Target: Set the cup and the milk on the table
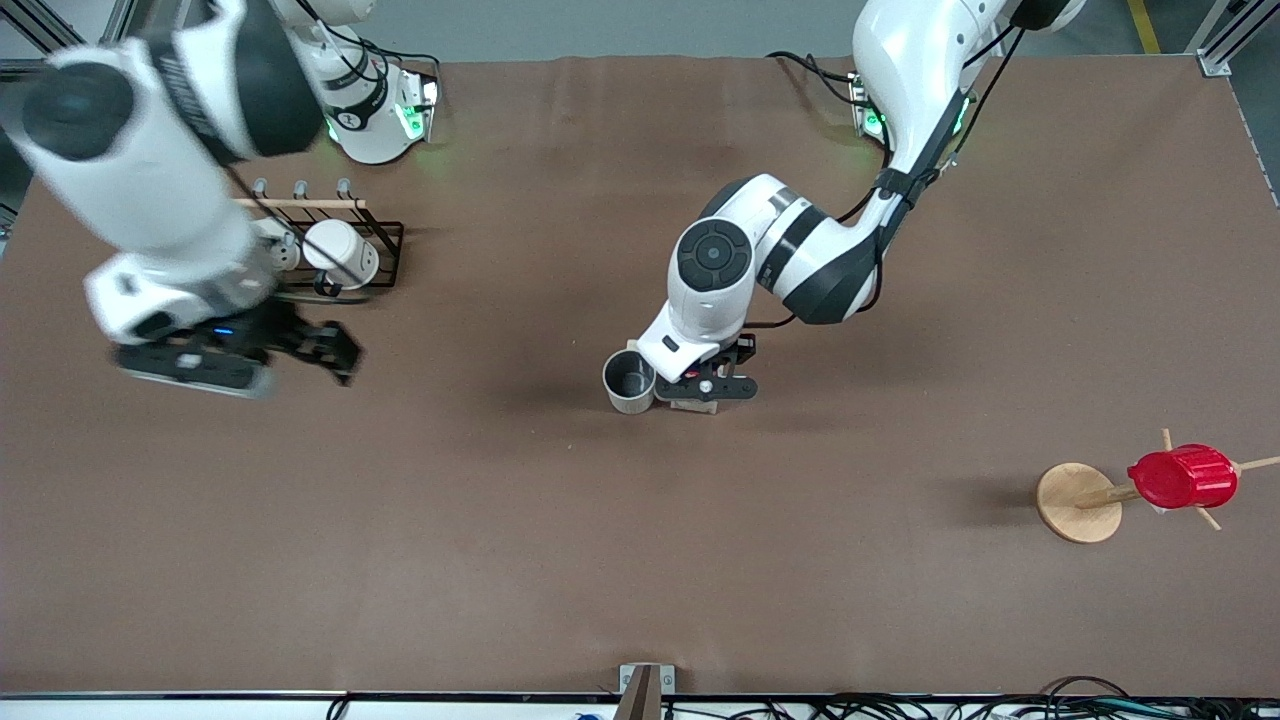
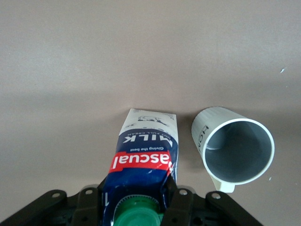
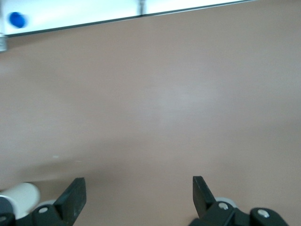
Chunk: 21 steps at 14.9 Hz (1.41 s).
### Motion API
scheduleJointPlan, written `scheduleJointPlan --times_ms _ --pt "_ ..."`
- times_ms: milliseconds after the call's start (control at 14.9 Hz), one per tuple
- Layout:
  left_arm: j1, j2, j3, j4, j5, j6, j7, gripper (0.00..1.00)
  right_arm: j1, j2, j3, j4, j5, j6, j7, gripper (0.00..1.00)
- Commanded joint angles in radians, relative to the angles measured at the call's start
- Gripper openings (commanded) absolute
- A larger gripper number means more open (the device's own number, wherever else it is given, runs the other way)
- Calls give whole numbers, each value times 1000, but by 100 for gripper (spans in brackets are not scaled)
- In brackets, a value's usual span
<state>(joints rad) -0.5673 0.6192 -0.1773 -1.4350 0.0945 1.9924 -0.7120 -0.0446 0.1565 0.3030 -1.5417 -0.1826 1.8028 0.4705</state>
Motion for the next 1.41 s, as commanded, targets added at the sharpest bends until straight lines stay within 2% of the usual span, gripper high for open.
scheduleJointPlan --times_ms 0,134,201,268,402,537,738,939,1140,1341 --pt "-8 17 6 31 -15 -24 -3 28 0 -100 -144 -55 101 -63 -154 100" --pt "-2 16 6 31 -13 -24 0 50 3 -143 -255 -55 172 -126 -260 100" --pt "4 13 6 31 -13 -24 0 62 3 -161 -284 -54 175 -160 -288 100" --pt "7 7 7 31 -13 -24 0 76 3 -184 -301 -49 175 -190 -296 100" --pt "10 -3 15 31 -9 -24 2 100 2 -192 -309 21 166 -282 -300 100" --pt "12 -36 16 31 -6 -24 0 100 5 -184 -305 57 173 -330 -303 100" --pt "58 -123 15 22 -7 -26 -4 100 12 -166 -292 78 163 -326 -344 100" --pt "127 -220 9 11 -15 -114 6 100 11 -166 -297 78 167 -326 -428 100" --pt "197 -338 6 -86 -15 -132 38 100 9 -166 -297 78 170 -322 -428 100" --pt "297 -409 4 -163 -48 -126 202 100 9 -166 -297 78 170 -322 -428 100"
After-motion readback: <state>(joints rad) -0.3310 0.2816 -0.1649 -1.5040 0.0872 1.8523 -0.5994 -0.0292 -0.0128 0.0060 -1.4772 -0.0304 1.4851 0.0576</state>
